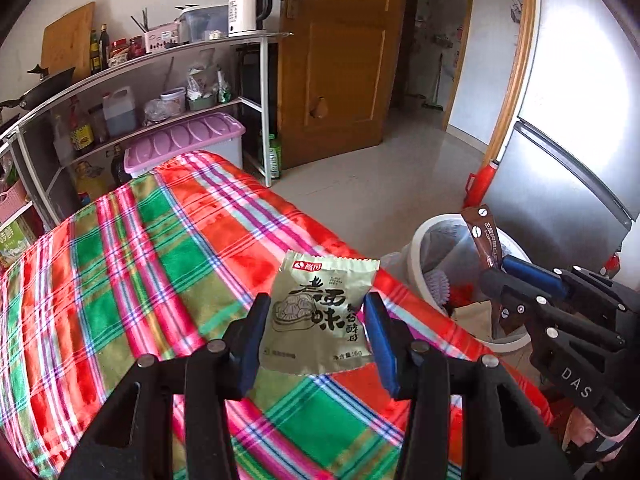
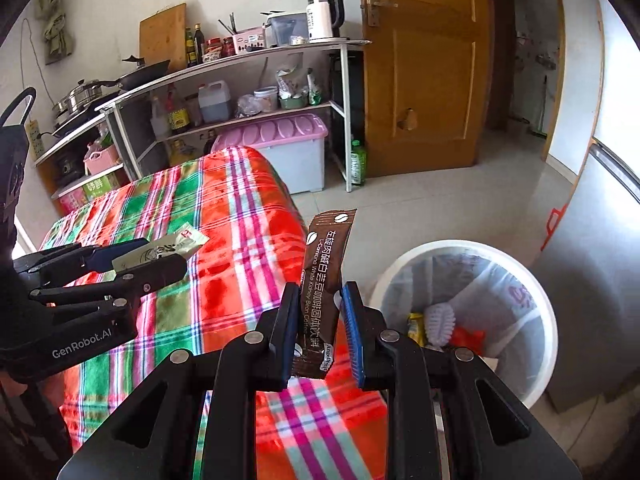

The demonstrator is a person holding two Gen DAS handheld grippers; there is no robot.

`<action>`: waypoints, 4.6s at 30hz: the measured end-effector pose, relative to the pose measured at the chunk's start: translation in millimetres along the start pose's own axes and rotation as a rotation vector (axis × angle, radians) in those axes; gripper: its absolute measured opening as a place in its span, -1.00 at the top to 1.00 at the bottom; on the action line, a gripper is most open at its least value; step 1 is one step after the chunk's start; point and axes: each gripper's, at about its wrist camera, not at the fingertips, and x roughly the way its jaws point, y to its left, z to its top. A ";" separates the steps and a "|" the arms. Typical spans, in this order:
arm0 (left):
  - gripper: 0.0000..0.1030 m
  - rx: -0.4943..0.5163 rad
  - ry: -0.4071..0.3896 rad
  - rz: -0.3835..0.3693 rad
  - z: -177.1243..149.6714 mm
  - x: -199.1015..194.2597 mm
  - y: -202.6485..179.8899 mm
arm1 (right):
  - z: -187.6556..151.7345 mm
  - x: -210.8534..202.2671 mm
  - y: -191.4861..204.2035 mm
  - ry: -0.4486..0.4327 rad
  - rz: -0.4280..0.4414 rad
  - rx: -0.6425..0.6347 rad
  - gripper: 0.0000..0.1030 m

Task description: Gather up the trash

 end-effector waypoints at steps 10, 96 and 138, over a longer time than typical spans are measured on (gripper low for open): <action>0.03 0.085 0.054 -0.123 9.3 34.1 -86.1 | -18.6 -20.7 -82.7 0.021 -0.107 0.093 0.56; -0.54 0.072 -0.077 0.027 -54.3 -40.3 -119.1 | -93.8 -104.6 -94.7 -0.080 -0.294 0.222 -0.02; -0.54 0.086 -0.055 0.040 -64.2 -38.7 -123.6 | -105.0 -112.6 -84.8 -0.079 -0.286 0.214 -0.02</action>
